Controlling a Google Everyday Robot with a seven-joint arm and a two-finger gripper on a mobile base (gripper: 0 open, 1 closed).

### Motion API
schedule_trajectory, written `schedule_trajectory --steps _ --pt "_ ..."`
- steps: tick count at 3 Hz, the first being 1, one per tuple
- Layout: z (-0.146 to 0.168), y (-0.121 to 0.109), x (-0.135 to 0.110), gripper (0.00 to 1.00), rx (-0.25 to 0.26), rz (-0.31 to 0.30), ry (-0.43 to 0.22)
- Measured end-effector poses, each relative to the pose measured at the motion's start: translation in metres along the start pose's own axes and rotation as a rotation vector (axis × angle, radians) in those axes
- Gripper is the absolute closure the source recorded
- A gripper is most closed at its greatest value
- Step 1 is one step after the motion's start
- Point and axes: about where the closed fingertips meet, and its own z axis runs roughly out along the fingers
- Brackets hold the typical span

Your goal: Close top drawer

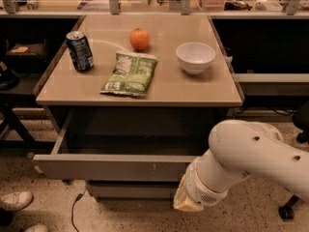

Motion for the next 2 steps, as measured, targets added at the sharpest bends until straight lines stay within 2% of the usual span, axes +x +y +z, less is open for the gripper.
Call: schedule_trajectory --steps 1,2 --pt "0.001 -0.029 -0.012 1.0 0.044 -0.014 0.03" --pt "0.003 -0.063 -0.021 1.0 0.086 -0.019 0.067"
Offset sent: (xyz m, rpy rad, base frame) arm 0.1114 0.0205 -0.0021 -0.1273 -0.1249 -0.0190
